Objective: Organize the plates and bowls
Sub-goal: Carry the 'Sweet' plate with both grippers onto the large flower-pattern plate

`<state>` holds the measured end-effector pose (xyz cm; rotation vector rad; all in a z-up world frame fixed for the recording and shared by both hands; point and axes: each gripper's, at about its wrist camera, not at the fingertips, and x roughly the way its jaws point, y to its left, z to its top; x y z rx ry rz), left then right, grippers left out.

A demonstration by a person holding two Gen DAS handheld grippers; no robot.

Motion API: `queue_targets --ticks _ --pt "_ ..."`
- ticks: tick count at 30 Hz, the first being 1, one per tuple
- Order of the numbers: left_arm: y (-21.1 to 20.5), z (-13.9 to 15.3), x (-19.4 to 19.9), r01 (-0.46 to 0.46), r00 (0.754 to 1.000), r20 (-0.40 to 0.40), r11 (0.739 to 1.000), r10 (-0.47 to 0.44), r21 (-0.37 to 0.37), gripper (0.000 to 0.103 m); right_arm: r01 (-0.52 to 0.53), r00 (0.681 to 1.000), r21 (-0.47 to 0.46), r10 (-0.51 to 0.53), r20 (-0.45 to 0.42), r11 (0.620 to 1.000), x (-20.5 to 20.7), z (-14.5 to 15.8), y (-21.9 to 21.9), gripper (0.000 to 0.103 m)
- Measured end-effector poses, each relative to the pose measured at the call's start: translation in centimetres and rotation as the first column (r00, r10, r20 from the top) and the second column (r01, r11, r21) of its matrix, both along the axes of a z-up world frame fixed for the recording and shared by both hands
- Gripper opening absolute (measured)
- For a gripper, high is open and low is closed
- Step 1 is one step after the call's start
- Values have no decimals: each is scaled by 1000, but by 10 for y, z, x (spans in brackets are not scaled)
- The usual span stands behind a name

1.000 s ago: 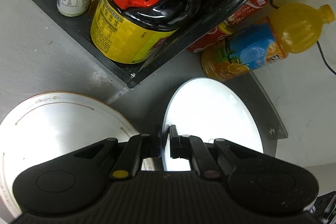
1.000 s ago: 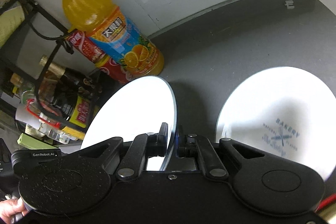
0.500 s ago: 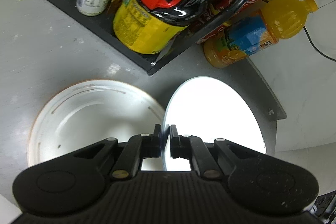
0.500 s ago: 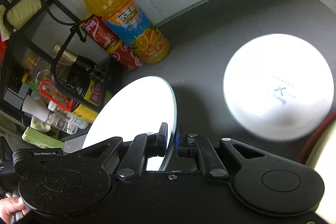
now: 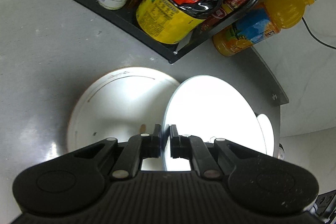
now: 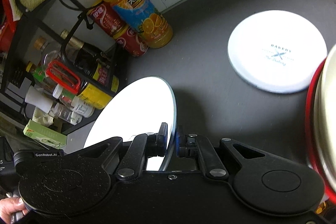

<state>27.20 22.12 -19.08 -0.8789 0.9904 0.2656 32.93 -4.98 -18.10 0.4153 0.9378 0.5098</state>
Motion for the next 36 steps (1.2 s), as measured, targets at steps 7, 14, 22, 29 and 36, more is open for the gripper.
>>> queue_targets --ticks 7,14,22,29,36 --pt "12 -8 -19 11 1000 -14 1000 -11 -8 5 4 1000 -17 -4 -5 1000 -15 -6 8 7" --pt "20 -19 -30 17 999 -31 1000 -18 -22 6 2 1000 -44 -2 1 999 -23 -8 17 7" --pt "23 -27 -33 16 999 -47 999 -17 -29 8 -24 999 -87 25 19 996 -25 -8 24 7" --pt "26 -35 -32 -3 997 -72 1000 1 -31 11 -53 998 -109 55 20 993 -20 -7 33 7" --pt "29 -42 -37 -28 993 -113 1000 27 -7 13 -71 997 -128 74 20 989 -20 -10 40 6"
